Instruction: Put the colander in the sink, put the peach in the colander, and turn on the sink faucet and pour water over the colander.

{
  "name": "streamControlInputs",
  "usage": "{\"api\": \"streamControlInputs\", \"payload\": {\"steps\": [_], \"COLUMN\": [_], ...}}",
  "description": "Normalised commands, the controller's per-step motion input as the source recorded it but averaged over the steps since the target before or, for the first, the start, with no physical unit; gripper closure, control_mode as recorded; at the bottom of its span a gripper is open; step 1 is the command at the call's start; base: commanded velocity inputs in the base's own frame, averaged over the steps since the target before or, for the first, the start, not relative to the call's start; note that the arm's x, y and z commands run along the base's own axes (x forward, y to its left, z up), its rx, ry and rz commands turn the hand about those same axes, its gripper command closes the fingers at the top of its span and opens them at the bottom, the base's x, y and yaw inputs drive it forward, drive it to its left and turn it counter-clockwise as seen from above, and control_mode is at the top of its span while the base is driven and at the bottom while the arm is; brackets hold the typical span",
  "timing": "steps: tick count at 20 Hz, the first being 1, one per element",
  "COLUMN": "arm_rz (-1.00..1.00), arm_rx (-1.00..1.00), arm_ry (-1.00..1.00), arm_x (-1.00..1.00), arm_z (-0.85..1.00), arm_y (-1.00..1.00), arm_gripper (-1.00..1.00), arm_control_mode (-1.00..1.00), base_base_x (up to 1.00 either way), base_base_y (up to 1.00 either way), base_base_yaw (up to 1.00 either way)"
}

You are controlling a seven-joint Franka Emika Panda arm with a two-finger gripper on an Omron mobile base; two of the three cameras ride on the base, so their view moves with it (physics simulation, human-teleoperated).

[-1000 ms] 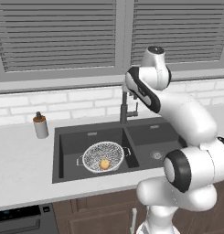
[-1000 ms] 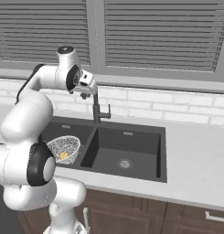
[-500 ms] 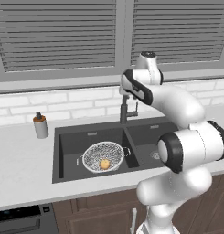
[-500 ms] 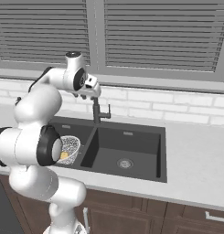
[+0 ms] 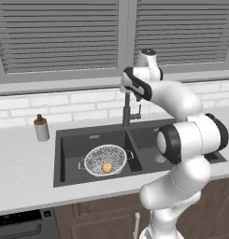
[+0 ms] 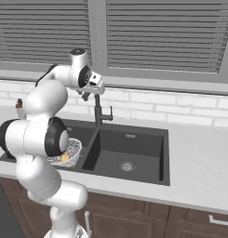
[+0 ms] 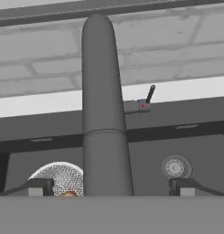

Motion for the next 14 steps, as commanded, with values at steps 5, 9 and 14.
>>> {"api": "streamControlInputs", "payload": {"steps": [5,9,14], "arm_rz": [0.00,0.00,0.00], "arm_rx": [0.00,0.00,0.00], "arm_ry": [0.05,0.13,0.13], "arm_x": [0.32,0.02,-0.12], "arm_z": [-0.31,-0.58,-0.75], "arm_y": [0.00,0.16,0.44], "arm_gripper": [-1.00,-1.00,-1.00], "arm_control_mode": [-1.00,-1.00,-1.00], "base_base_x": [0.00,0.00,0.00], "base_base_y": [0.00,0.00,0.00], "base_base_yaw": [0.00,0.00,0.00]}}
